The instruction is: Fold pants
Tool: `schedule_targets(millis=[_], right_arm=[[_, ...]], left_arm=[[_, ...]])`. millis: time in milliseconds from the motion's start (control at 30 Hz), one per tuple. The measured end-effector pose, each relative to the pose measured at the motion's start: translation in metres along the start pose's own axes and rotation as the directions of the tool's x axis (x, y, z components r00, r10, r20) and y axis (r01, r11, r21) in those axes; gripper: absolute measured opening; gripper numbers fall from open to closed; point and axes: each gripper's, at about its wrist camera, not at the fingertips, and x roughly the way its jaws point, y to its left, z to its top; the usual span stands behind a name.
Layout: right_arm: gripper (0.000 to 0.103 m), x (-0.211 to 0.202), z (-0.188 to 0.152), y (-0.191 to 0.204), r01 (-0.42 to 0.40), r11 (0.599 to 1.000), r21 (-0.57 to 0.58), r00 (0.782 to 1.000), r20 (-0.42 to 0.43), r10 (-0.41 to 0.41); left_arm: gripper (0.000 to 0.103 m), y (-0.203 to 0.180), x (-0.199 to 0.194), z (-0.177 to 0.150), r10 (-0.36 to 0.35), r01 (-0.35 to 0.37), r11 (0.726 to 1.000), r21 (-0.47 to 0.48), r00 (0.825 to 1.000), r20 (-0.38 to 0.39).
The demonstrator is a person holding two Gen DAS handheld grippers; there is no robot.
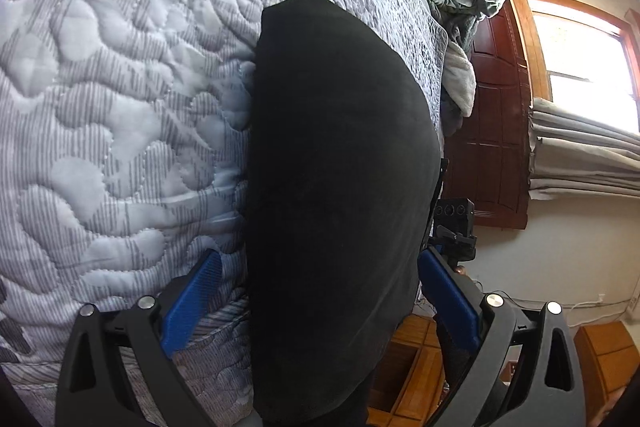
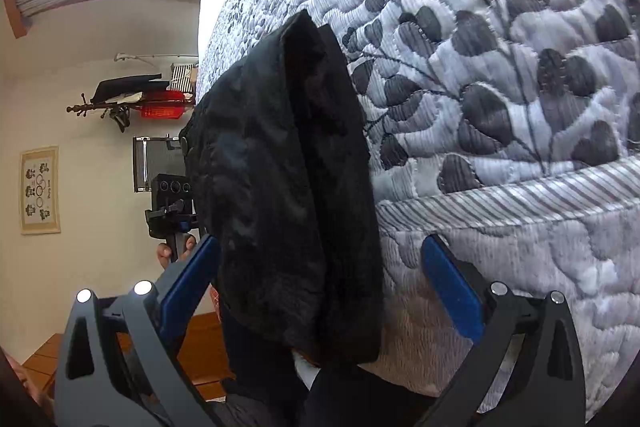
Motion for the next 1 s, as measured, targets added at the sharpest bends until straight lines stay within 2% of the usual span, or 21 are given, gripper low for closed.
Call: schedule_targets(millis=[167,267,367,433,467,500,533,600,700,800,900,1000], right_arm=[[0.101,0.011,0.000,0.002,-0.047,0.999,0.010,0.999,0.020,0.047],[0.101,0.018,0.003,0.009,-0.044,0.999,-0.007,0.999,-0.002,0.044],[0.101,0.027,0.004,0.016,-0.067,0.998,-0.019,0.998,-0.016,0.067],[0.101,0.032,0.002,0.021,-0.053,0.998,-0.047,0.999,-0.008,0.052],[0.097,0.032,0.002,0.023,-0.047,0.997,-0.061,0.999,-0.001,0.047],[0.091,0.032,0.001,0.025,-0.041,0.997,-0.070,0.999,0.007,0.041],[0.075,0.032,0.002,0.024,-0.033,0.997,-0.068,0.999,0.011,0.034],[0.055,0.027,-0.001,0.021,-0.063,0.997,-0.052,0.998,0.022,0.064],[0.045,0.020,-0.006,0.029,-0.055,0.996,-0.070,0.998,0.036,0.058],[0.040,0.016,-0.007,0.048,-0.048,0.995,-0.090,0.997,0.048,0.053],[0.038,0.016,0.000,0.070,-0.062,0.991,-0.115,0.996,0.057,0.069],[0.038,0.017,0.022,0.097,-0.055,0.986,-0.159,0.997,0.053,0.064]], left_arm=[[0.099,-0.002,0.011,0.003,-0.009,0.009,1.000,0.007,1.000,-0.025],[0.099,-0.003,0.018,0.005,0.003,-0.003,1.000,0.014,0.999,-0.045],[0.099,-0.002,0.019,0.005,0.005,-0.005,1.000,0.011,0.999,-0.033],[0.088,-0.004,0.019,0.003,0.051,-0.050,0.998,0.022,0.999,-0.016],[0.066,-0.004,0.020,0.002,0.057,-0.056,0.998,0.025,0.998,-0.016],[0.058,-0.003,0.019,0.001,0.036,-0.036,0.999,0.007,0.999,-0.020],[0.056,-0.002,0.017,0.001,0.034,-0.034,0.999,-0.005,0.999,-0.012],[0.047,-0.005,0.016,-0.002,0.036,-0.036,0.999,-0.001,0.999,0.004],[0.037,-0.008,0.014,-0.005,0.040,-0.040,0.999,0.003,0.999,0.022],[0.033,-0.017,0.009,-0.007,0.052,-0.053,0.998,0.017,0.998,0.040],[0.030,-0.028,-0.005,-0.003,0.053,-0.055,0.998,0.035,0.996,0.068],[0.030,-0.037,-0.027,0.009,0.056,-0.061,0.997,0.048,0.994,0.095]])
